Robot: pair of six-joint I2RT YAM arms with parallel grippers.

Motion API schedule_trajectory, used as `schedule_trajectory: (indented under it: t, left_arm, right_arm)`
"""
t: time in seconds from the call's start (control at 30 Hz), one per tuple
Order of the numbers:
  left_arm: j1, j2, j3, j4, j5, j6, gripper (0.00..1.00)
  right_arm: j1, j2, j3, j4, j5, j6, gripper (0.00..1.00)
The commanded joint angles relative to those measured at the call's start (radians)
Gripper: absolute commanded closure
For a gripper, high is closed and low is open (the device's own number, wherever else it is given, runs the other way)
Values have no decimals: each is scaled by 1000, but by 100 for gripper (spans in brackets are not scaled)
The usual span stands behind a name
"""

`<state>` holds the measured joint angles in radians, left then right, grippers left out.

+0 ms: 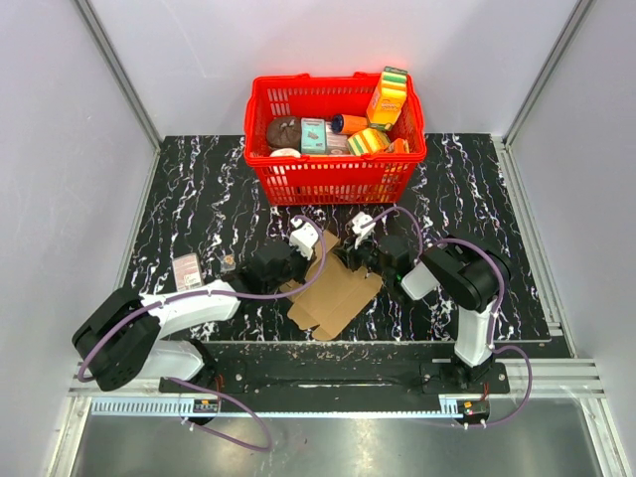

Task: Fold the paper box

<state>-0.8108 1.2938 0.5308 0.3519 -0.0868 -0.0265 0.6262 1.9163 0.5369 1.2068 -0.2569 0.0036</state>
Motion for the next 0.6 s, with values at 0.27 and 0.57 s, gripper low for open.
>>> schedule_trajectory:
  t: [0.27, 0.57]
  left_arm:
    - [15, 21, 11, 7, 27, 0, 100]
    - [15, 24, 11, 7, 28, -3, 100]
  right_arm:
    - [-3, 10, 14, 74, -41, -22, 89]
    - [-2, -11, 0, 76, -33, -25, 95]
